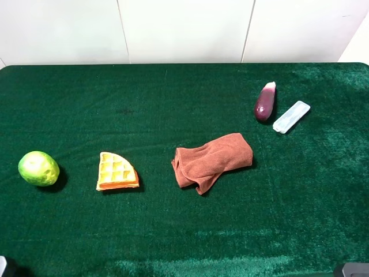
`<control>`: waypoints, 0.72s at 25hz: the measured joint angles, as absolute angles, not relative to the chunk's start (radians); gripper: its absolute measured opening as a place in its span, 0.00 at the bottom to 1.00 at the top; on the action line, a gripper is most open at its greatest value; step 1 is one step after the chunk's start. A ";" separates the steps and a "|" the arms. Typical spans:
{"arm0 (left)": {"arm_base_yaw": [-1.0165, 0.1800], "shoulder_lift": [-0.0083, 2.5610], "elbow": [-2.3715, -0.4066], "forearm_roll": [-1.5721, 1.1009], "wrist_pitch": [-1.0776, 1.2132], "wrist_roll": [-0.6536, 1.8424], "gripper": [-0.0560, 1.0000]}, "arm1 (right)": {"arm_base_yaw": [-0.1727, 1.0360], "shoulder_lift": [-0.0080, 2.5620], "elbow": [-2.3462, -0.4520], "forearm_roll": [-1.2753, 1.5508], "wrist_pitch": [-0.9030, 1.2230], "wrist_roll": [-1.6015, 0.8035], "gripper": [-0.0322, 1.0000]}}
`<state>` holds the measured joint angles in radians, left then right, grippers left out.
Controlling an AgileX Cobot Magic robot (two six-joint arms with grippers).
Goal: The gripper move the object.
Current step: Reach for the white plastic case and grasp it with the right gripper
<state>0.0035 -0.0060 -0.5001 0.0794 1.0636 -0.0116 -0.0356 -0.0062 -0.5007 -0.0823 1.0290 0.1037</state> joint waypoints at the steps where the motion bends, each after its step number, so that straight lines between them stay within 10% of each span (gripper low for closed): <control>1: 0.004 -0.006 -0.500 0.079 1.064 -0.012 0.98 | -0.036 -0.006 -0.501 -0.082 1.028 0.104 0.70; 18: 0.004 -0.006 -0.500 0.079 1.064 -0.012 0.98 | -0.036 -0.006 -0.501 -0.082 1.028 0.104 0.70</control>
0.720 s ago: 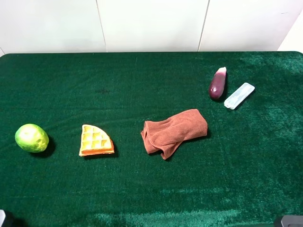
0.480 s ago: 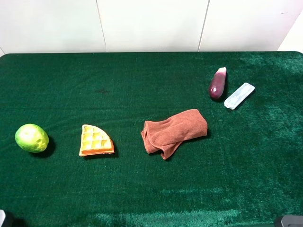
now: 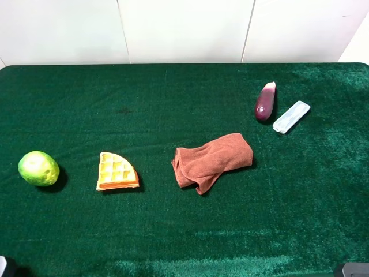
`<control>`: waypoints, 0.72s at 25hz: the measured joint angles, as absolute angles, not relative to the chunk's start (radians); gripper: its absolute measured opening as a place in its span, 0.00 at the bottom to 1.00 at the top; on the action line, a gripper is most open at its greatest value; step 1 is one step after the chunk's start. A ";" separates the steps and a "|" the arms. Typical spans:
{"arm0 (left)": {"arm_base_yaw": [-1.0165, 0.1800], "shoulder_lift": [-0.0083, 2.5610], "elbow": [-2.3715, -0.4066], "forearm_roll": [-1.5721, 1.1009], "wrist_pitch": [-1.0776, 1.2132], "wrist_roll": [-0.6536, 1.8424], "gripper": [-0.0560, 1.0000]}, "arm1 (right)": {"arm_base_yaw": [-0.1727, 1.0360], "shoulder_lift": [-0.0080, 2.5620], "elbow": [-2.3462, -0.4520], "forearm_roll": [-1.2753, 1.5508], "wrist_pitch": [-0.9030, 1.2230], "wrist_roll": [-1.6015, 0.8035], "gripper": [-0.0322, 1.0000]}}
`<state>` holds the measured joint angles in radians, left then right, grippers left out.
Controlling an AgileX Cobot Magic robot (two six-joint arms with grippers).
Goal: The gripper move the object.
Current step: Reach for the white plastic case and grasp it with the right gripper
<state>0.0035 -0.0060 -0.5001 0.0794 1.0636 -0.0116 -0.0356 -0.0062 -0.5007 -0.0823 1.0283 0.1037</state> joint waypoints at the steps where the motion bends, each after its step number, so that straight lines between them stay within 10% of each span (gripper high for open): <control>1: 0.004 -0.006 -0.500 0.079 1.064 -0.012 0.98 | -0.036 -0.006 -0.501 -0.082 1.028 0.104 0.70; 18: 0.004 -0.006 -0.500 0.079 1.064 -0.012 0.98 | -0.036 0.376 -0.686 -0.062 1.015 0.104 0.70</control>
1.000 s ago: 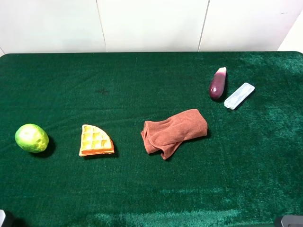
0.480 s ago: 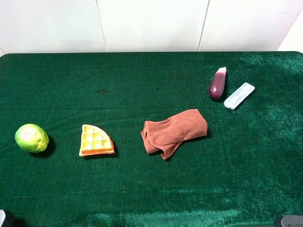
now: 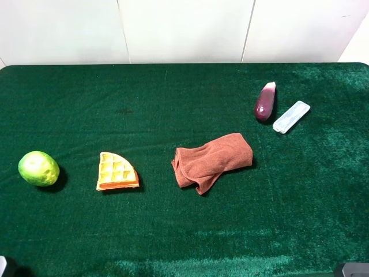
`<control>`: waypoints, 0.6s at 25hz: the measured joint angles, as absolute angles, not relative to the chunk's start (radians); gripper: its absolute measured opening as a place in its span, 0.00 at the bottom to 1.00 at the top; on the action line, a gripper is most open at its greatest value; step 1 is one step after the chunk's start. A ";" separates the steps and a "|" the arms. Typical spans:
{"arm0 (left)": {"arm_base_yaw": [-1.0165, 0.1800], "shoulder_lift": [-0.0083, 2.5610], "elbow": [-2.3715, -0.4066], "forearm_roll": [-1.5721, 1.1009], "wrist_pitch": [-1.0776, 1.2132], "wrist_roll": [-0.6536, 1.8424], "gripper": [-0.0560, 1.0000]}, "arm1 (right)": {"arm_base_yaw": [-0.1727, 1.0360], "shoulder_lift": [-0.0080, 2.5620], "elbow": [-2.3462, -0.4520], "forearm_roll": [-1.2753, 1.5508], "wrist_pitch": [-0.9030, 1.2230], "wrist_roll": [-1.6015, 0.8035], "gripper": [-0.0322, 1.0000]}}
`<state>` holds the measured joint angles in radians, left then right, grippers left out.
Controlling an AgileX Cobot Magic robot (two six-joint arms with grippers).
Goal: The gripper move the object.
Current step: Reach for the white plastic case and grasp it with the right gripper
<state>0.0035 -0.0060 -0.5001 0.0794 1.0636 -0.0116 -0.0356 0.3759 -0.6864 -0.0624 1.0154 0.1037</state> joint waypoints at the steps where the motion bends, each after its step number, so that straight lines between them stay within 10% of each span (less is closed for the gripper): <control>1: 0.004 -0.006 -0.500 0.079 1.064 -0.012 0.98 | -0.036 0.422 -0.706 -0.061 1.013 0.104 0.70; 15: 0.004 -0.006 -0.500 0.079 1.064 -0.012 0.98 | -0.036 0.948 -1.013 -0.037 1.074 0.104 0.70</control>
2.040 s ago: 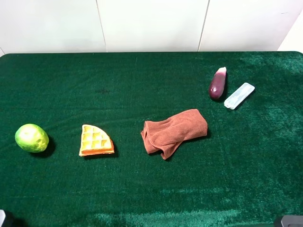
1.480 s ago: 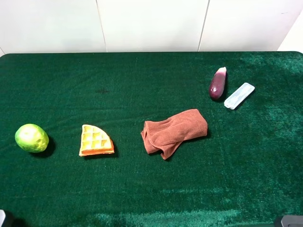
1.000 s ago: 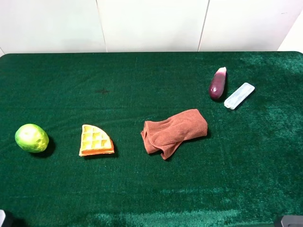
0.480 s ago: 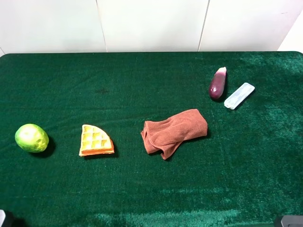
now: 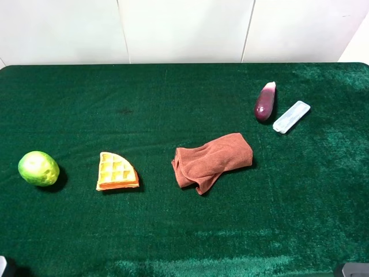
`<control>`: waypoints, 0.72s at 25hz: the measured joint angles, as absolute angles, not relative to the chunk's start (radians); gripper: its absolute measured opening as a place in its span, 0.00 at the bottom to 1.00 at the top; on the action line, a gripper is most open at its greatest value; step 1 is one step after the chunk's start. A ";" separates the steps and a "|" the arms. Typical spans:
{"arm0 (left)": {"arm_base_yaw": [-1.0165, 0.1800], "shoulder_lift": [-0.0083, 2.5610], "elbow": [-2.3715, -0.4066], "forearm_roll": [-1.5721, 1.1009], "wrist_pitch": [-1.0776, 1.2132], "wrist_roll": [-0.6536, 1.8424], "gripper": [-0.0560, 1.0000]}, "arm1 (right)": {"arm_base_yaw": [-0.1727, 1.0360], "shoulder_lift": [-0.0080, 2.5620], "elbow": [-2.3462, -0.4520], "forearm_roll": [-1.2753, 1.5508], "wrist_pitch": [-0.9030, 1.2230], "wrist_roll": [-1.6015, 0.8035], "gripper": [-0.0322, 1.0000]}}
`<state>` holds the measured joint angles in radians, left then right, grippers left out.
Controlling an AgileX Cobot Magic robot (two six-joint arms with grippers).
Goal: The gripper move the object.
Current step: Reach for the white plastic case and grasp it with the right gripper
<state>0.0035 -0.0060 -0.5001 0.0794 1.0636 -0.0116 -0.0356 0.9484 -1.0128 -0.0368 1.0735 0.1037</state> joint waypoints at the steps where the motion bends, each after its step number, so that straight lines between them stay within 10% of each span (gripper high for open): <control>1: 0.004 -0.006 -0.500 0.079 1.064 -0.012 0.98 | -0.036 0.983 -1.028 -0.032 1.084 0.104 0.70; 18: 0.004 -0.006 -0.500 0.079 1.064 -0.012 0.98 | -0.036 1.367 -1.205 0.095 0.987 0.252 0.70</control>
<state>0.0035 -0.0060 -0.5001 0.0794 1.0636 -0.0116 -0.0356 1.3669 -1.2051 0.0950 0.9866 0.2516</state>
